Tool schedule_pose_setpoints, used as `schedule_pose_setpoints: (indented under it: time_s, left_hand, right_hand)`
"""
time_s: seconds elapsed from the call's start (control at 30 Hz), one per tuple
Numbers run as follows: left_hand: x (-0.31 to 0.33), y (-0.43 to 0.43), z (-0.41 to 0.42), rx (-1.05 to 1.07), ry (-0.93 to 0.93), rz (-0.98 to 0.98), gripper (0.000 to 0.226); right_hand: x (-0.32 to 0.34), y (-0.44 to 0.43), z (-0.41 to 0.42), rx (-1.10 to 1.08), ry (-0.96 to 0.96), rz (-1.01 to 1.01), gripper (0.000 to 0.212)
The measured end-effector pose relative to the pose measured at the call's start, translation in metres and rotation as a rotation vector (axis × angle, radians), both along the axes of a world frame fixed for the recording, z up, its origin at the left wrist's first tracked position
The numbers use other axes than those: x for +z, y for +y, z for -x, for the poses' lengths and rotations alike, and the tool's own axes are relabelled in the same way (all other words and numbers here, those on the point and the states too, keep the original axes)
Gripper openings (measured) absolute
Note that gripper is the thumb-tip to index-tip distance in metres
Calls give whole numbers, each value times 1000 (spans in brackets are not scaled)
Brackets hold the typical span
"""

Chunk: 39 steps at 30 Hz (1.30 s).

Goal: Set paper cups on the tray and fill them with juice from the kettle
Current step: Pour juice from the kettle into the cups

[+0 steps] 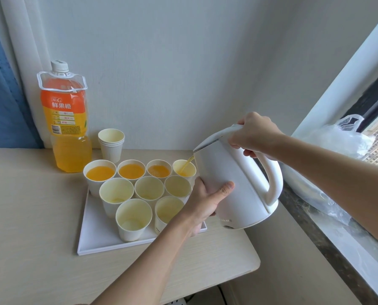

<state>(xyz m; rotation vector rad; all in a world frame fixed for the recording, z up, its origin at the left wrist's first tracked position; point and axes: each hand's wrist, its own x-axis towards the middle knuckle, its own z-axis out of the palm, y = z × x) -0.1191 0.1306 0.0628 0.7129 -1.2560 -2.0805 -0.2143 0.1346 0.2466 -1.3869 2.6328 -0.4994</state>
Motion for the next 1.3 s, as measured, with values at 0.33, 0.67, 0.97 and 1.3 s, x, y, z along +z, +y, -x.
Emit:
schedule_pose_setpoints:
  time_s: [0.33, 0.67, 0.97, 1.3]
  left_hand:
    - [0, 1, 2, -2, -1, 5, 65]
    - [3, 2, 1, -7, 3, 11, 60]
    - [2, 2, 1, -3, -15, 11, 70]
    - [4, 1, 2, -4, -1, -3, 80]
  right_hand:
    - [-1, 0, 3, -5, 17, -17, 23]
    - [-2, -1, 5, 4, 17, -27, 24]
    - [-2, -3, 3, 4, 31, -26, 27]
    - [-1, -4, 2, 11, 48, -30, 26]
